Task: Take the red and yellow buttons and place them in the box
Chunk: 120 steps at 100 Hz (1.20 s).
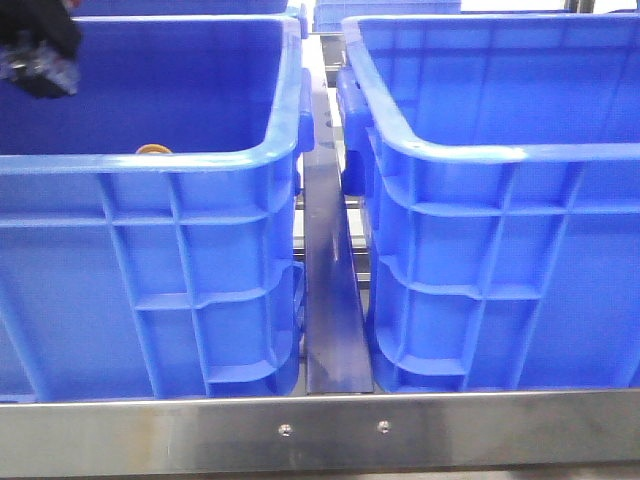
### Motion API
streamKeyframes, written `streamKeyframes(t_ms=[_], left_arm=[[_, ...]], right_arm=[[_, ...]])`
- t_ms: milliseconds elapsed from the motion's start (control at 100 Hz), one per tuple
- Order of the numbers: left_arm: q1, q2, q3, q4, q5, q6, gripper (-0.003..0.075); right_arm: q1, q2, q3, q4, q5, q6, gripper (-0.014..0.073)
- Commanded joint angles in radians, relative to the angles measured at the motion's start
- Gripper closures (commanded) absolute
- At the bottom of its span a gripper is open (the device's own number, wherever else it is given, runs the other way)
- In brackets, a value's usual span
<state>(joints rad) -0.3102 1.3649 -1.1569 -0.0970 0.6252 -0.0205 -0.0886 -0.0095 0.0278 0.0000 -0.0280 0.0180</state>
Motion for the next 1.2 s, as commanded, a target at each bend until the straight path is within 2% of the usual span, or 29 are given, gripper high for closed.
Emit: streamKeyframes(t_ms=[0,340,610,780,1190], left_arm=[[-0.068,-0.060,-0.017,-0.015,-0.101,0.030,0.0651],[-0.365,-0.071,-0.021,-0.015,-0.179,0.156,0.0651],[-0.497,-0.071,-0.021,-0.015,-0.204,0.156,0.0651],[-0.535,-0.071,-0.021,-0.015,-0.202,0.157,0.0651],[-0.535,-0.068,-0.021,-0.015,-0.196,0.157,0.0652]], right_arm=[[-0.005,-0.021,0.005,-0.011,-0.073,0.000,0.0613],[-0.005,-0.021,0.005,-0.011,-0.073,0.000,0.0613],[-0.005,-0.021,0.005,-0.011,-0.073,0.000,0.0613],[-0.005,-0.021,0.005,-0.011,-0.073,0.000,0.0613],[-0.005,-0.021,0.005,-0.011,-0.080,0.000,0.0613]])
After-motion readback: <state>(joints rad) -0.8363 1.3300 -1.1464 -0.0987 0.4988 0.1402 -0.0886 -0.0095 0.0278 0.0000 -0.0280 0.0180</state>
